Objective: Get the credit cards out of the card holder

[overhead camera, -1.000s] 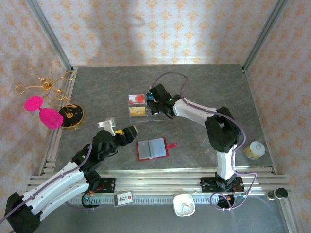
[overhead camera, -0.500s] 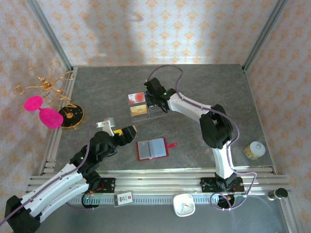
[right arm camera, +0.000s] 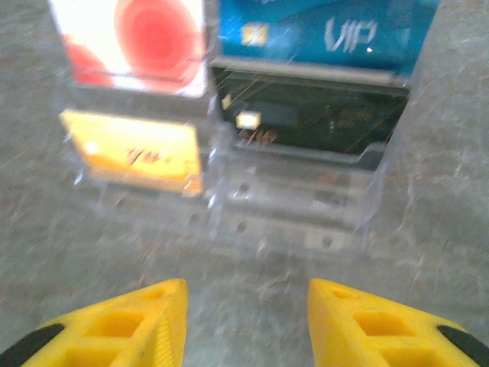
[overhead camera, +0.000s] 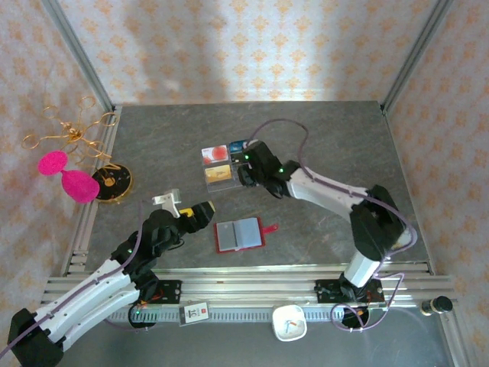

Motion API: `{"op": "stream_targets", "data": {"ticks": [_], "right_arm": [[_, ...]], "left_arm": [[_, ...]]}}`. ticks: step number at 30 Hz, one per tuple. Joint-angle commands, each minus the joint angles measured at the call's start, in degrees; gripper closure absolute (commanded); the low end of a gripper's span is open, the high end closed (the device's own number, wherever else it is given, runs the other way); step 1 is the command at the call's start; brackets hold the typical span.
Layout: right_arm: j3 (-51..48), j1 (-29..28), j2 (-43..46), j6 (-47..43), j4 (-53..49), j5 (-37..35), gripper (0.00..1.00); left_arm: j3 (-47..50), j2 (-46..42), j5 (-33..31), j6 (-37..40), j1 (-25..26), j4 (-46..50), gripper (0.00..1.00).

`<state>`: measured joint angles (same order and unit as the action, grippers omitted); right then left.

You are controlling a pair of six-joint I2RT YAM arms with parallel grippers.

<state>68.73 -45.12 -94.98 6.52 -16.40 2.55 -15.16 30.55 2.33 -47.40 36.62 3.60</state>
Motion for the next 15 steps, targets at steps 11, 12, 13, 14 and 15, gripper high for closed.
{"op": "stream_targets", "data": {"ticks": [11,12,13,14,15], "right_arm": [[-12.52,-23.74,-2.12,3.93,3.48,-5.30,0.52],[-12.11,-24.50,-3.37,4.10,3.48,-6.17,0.52],[-11.79,-25.13,-4.45,4.29,3.79,-7.18,0.52],[-11.61,-25.66,-5.23,4.25,4.11,-7.70,0.52],[-11.45,-26.06,-6.00,4.24,4.50,-7.97,0.51]], "left_arm": [[3.62,-0.86,-1.36,-4.98,-0.41,3.58,0.02],[3.86,-1.24,-1.21,-5.16,-0.41,3.85,0.03],[4.07,-1.61,-1.01,-5.24,-0.41,4.11,0.04],[4.28,-1.94,-0.92,-5.42,-0.41,4.40,0.04],[4.58,-2.30,-0.84,-5.60,-0.42,4.64,0.04]]}}
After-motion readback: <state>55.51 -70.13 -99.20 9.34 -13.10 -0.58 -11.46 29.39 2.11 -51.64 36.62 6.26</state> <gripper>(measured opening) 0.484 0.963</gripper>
